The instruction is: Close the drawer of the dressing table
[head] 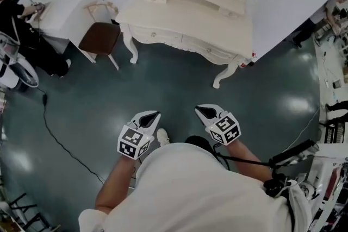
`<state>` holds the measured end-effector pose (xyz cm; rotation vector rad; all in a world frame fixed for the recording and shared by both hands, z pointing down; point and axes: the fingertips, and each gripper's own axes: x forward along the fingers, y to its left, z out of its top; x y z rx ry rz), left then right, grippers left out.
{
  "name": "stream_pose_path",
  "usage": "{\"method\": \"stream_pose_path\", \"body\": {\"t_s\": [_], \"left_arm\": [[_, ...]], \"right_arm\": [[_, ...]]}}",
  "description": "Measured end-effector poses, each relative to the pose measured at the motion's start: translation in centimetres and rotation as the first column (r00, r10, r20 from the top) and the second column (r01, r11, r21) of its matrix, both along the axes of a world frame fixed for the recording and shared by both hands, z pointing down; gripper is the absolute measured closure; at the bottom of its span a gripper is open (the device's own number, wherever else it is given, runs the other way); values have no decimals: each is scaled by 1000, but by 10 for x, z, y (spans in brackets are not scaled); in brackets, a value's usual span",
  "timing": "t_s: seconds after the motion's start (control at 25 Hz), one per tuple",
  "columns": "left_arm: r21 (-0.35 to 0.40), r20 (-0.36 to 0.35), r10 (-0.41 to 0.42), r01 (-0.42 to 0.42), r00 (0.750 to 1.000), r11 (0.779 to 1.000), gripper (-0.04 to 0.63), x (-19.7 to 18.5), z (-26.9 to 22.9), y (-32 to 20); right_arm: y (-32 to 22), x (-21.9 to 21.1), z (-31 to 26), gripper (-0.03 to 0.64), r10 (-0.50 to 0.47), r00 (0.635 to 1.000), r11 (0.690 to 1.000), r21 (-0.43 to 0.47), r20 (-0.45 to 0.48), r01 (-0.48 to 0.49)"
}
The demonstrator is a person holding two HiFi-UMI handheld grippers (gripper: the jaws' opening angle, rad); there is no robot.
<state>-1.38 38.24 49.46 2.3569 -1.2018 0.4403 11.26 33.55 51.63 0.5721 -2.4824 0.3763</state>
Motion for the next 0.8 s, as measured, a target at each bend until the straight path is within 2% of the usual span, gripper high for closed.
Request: {"method": "stream_pose_path", "body": {"t_s": [0.16, 0.4, 0.56, 0.8], "left_arm": [[-14, -12, -5, 5, 1000, 1000, 593, -29, 5, -36], [-45, -13, 5, -5, 1000, 999, 594, -23, 12, -97], [-48, 3, -1, 2, 1000, 999, 592, -18, 18, -154], [-27, 61, -27, 29, 998, 999, 592, -29, 8, -260]], "right_arm": [[-27, -32, -4, 617, -3, 1000, 1000, 6, 10, 3], [-88, -22, -1, 617, 15, 1000, 999, -32, 11, -15], [-147, -17, 12, 617, 13, 1000, 999, -41, 21, -12], [-259, -28, 1, 617, -16, 999, 1000, -9, 51, 17]]}}
